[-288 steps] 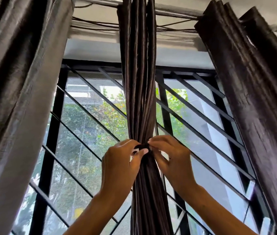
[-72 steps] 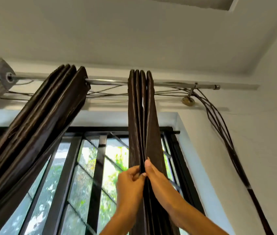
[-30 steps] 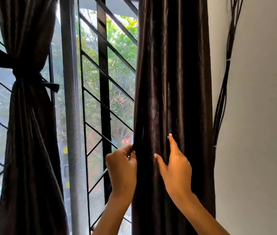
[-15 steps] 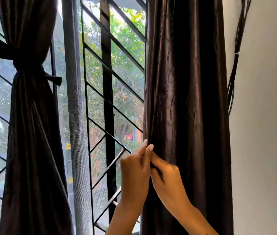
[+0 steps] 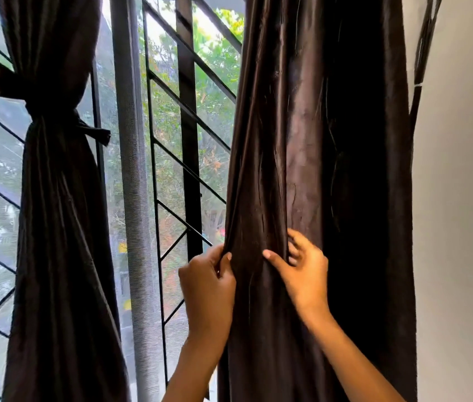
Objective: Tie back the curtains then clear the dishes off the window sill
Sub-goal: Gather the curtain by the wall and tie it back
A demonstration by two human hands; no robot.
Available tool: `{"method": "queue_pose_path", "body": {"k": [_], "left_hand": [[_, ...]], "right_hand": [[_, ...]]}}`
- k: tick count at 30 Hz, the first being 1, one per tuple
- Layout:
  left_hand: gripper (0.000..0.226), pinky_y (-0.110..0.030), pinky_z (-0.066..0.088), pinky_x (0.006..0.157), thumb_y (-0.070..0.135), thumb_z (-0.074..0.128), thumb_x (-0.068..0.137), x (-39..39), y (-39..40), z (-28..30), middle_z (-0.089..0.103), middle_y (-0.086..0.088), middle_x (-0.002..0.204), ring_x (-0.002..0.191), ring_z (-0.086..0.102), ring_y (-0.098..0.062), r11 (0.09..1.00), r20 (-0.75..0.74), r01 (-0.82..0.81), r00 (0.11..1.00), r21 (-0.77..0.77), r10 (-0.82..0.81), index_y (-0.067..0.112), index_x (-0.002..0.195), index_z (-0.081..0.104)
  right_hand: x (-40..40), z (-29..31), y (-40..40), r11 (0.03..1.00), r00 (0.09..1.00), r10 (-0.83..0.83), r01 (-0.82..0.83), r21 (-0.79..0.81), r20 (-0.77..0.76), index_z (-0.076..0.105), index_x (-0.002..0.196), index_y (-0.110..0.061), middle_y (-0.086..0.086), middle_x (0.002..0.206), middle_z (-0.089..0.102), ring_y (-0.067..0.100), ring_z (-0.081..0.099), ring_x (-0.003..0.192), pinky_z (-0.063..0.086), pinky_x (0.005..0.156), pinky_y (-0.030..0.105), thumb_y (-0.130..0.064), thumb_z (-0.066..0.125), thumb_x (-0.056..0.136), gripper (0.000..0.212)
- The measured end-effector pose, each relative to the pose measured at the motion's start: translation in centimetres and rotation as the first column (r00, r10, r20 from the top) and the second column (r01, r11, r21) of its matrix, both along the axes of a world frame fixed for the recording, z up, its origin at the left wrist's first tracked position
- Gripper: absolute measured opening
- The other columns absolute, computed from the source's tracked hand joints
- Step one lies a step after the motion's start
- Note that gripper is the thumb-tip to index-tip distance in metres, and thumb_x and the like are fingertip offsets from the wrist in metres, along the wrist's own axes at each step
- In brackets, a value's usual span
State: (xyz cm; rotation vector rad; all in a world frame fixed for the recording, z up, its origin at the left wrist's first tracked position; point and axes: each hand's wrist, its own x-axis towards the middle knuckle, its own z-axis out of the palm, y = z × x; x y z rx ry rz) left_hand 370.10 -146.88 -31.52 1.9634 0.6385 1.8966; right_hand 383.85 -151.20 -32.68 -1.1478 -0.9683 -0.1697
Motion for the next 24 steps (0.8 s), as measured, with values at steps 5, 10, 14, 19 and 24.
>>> {"method": "queue_pose_path", "body": {"k": [5,10,14,19,24], "left_hand": [[0.028,-0.022,0.027,0.048,0.000,0.059,0.080,0.7,-1.1,-0.5,0.064,-0.010,0.058,0.061,0.052,-0.021,0.996,-0.036,-0.048,0.998,0.069,0.051,0.021,0.092,0.074],[0.022,-0.019,0.026,0.049,0.017,0.050,0.084,1.3,-1.2,-0.9,0.064,-0.010,0.059,0.066,0.052,-0.021,0.988,-0.099,0.051,0.994,0.146,-0.036,0.016,0.090,0.072],[0.022,-0.018,0.035,0.054,0.024,0.049,0.090,1.4,-1.6,-1.0,0.059,0.004,0.052,0.047,0.048,-0.004,0.975,-0.119,0.200,0.975,0.099,-0.188,0.021,0.085,0.070],[0.028,-0.031,0.043,0.049,0.032,0.057,0.085,1.6,-1.2,-0.3,0.058,0.003,0.049,0.046,0.054,-0.008,0.979,-0.095,0.196,0.977,0.052,-0.190,0.013,0.066,0.063],[0.017,-0.039,0.049,0.056,0.008,0.066,0.084,1.7,0.4,-0.5,0.066,0.000,0.057,0.057,0.065,-0.018,0.991,-0.058,0.131,0.990,-0.019,-0.132,0.009,0.067,0.064]], "right_hand": [[-3.1,-2.0,-0.5,0.895,0.851,-0.442,0.440,0.073,0.284,0.062,0.124,-0.028,0.010,0.084,0.073,0.028,0.071,0.072,0.056,0.060,0.040,-0.004,0.065,0.080,0.050],[-3.8,-2.6,-1.4,0.919,0.817,-0.353,0.395,0.005,0.455,0.053,0.132,-0.034,0.002,0.099,0.073,0.022,0.070,0.086,0.057,0.062,0.036,-0.011,0.051,0.072,0.064],[-3.2,-3.3,-1.8,0.945,0.814,-0.273,0.326,-0.014,0.512,0.053,0.133,-0.026,-0.018,0.129,0.054,0.005,0.061,0.109,0.055,0.083,0.031,-0.006,0.049,0.072,0.065],[-2.8,-4.2,-2.7,0.963,0.803,-0.114,0.235,-0.135,0.585,0.052,0.134,-0.031,-0.027,0.141,0.035,-0.006,0.038,0.130,0.046,0.100,0.029,-0.027,0.048,0.081,0.053],[-1.2,-2.4,-3.0,0.804,0.726,-0.545,0.594,0.017,0.419,0.022,0.149,-0.030,0.010,0.160,0.001,0.026,-0.003,0.147,0.003,0.113,0.051,-0.057,0.053,0.085,0.076]]}}
